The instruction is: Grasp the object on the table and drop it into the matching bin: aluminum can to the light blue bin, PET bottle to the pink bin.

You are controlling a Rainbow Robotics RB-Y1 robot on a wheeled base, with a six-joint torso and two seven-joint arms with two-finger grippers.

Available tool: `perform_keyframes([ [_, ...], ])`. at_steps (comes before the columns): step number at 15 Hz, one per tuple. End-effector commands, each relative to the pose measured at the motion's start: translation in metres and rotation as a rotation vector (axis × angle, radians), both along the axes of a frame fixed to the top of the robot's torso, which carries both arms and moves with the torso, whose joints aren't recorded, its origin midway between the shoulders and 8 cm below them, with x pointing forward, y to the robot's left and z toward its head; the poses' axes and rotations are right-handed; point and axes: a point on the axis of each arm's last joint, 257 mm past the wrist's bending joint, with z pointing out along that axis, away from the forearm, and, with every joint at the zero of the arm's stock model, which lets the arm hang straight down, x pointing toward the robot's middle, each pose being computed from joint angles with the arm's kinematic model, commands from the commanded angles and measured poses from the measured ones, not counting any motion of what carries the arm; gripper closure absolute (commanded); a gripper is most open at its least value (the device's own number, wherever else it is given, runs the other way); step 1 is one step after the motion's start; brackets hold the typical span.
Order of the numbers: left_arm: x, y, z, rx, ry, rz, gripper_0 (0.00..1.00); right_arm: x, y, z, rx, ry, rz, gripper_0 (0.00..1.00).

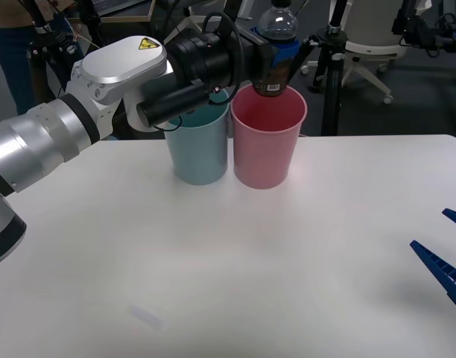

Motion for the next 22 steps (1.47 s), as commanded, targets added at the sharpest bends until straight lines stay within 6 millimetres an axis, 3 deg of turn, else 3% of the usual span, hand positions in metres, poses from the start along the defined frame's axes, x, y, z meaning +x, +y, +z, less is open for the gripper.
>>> perform_keyframes([
  [1, 0.001, 0.002, 0.0, 0.001, 0.0, 0.003, 0.87, 0.0, 0.0, 0.0, 0.0, 0.0, 0.0, 0.0],
  [3, 0.001, 0.001, 0.0, 0.003, -0.003, 0.003, 0.39, 0.0, 0.0, 0.0, 0.0, 0.0, 0.0, 0.0],
  [4, 0.001, 0.001, 0.0, 0.003, -0.003, 0.002, 0.05, 0.0, 0.0, 0.0, 0.0, 0.0, 0.0, 0.0],
  [5, 0.0, -0.002, 0.0, 0.003, -0.003, -0.002, 0.0, 0.0, 0.0, 0.0, 0.0, 0.0, 0.0, 0.0],
  [17, -0.009, -0.013, 0.002, 0.005, -0.014, -0.03, 0.0, 0.0, 0.0, 0.0, 0.0, 0.0, 0.0, 0.0],
  [22, -0.016, 0.0, 0.013, -0.002, -0.018, -0.063, 0.0, 0.0, 0.0, 0.0, 0.0, 0.0, 0.0, 0.0],
])
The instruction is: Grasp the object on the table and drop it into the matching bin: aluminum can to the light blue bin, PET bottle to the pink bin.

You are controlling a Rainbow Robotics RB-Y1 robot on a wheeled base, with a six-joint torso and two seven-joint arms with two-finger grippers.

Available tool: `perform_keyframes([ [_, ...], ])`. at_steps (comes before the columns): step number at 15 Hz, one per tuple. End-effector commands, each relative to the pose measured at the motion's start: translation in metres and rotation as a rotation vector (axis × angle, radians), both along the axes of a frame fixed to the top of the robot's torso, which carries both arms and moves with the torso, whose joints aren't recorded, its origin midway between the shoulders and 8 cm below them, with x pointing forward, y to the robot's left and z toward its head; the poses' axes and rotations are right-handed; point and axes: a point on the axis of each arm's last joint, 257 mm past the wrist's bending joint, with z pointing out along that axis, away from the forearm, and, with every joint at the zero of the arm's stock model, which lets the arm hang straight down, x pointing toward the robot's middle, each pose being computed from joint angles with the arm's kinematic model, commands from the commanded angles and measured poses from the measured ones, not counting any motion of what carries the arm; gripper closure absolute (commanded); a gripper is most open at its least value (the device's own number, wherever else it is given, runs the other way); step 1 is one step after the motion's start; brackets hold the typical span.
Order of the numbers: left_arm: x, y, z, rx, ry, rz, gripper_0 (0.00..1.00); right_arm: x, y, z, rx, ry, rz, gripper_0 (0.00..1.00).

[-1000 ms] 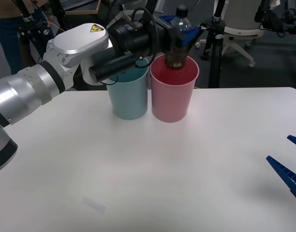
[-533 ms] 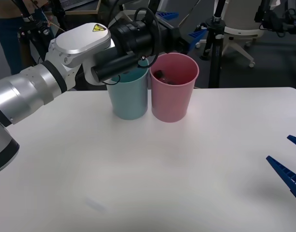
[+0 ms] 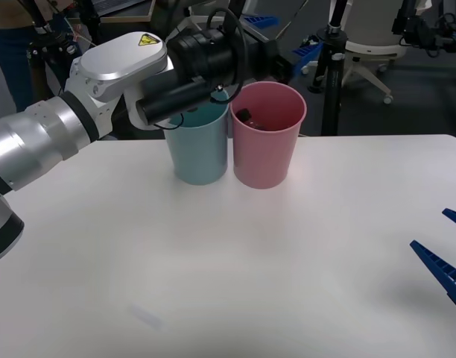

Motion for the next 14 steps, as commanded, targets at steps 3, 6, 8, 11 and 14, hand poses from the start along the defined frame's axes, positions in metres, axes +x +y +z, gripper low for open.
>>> perform_keyframes([
  [3, -0.005, 0.022, 0.005, 0.009, 0.001, -0.033, 0.0, 0.0, 0.0, 0.0, 0.0, 0.0, 0.0, 0.0],
  [6, -0.013, 0.041, 0.005, 0.007, 0.001, -0.037, 0.0, 0.0, 0.0, 0.0, 0.0, 0.0, 0.0, 0.0],
  [8, -0.025, 0.054, 0.007, 0.002, 0.004, -0.051, 0.0, 0.0, 0.0, 0.0, 0.0, 0.0, 0.0, 0.0],
  [11, -0.041, 0.077, 0.005, 0.012, 0.005, -0.06, 0.0, 0.0, 0.0, 0.0, 0.0, 0.0, 0.0, 0.0],
  [14, -0.061, 0.105, 0.005, 0.011, -0.005, -0.06, 0.0, 0.0, 0.0, 0.0, 0.0, 0.0, 0.0, 0.0],
])
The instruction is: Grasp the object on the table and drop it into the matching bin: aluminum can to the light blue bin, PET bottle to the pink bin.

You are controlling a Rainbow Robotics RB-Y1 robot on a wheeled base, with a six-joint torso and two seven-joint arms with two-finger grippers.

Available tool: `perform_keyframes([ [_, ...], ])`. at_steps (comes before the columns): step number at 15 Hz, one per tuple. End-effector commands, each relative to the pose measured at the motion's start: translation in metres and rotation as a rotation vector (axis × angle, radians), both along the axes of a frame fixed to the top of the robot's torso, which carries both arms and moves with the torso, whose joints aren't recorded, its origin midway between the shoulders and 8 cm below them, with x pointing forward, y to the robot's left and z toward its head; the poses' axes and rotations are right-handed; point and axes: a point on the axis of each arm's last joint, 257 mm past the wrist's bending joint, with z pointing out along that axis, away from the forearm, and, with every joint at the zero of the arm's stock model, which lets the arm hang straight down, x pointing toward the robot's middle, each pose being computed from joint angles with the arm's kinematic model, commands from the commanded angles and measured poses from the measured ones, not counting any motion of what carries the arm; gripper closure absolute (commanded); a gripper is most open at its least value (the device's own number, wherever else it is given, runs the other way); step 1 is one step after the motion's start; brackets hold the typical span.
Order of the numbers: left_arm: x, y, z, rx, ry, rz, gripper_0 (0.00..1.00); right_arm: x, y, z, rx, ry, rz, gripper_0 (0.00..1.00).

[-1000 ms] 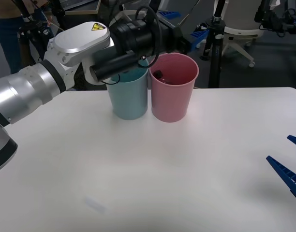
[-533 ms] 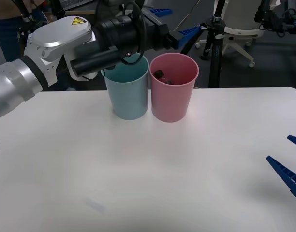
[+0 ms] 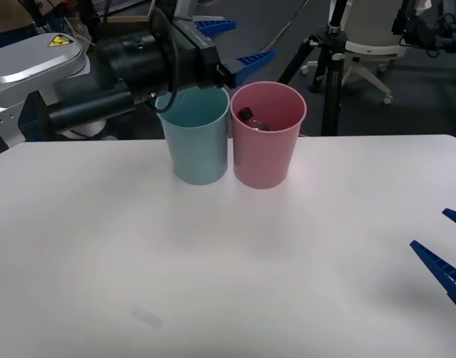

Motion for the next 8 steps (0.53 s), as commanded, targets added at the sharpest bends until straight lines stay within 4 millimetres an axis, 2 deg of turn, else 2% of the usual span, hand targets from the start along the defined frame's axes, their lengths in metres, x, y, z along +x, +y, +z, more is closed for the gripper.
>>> perform_keyframes([
  [1, -0.021, 0.025, 0.001, -0.003, -0.018, 0.0, 0.0, 0.0, 0.0, 0.0, 0.0, 0.0, 0.0, 0.0],
  [8, -0.066, 0.086, -0.004, -0.013, -0.05, -0.002, 0.0, 0.0, 0.0, 0.0, 0.0, 0.0, 0.0, 0.0],
])
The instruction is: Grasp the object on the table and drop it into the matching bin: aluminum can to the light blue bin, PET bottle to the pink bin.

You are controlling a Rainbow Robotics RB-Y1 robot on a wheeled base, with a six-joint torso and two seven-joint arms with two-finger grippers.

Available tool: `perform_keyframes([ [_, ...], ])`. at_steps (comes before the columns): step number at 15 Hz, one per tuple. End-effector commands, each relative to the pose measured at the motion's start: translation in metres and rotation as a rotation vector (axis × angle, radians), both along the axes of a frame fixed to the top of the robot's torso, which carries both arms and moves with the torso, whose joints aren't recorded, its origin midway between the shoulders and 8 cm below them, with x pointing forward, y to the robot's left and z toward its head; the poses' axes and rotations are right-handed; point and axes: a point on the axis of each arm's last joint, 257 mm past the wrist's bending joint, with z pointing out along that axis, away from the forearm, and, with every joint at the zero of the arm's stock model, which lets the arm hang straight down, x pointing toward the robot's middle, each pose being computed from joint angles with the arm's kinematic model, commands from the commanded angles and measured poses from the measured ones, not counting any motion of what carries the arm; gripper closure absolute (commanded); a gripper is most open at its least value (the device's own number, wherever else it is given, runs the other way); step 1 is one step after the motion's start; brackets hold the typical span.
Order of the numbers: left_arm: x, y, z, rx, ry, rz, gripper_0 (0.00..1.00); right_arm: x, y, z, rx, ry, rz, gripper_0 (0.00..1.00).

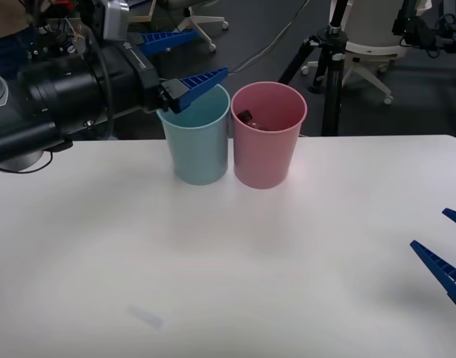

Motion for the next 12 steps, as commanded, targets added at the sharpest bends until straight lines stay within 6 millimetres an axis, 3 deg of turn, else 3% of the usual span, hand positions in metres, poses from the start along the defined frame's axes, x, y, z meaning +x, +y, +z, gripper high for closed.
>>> perform_keyframes([
  [1, -0.015, 0.02, -0.003, -0.006, -0.012, -0.014, 0.0, 0.0, 0.0, 0.0, 0.0, 0.0, 0.0, 0.0],
  [12, -0.062, 0.125, -0.058, 0.033, 0.009, 0.127, 0.0, 0.0, 0.0, 0.0, 0.0, 0.0, 0.0, 0.0],
])
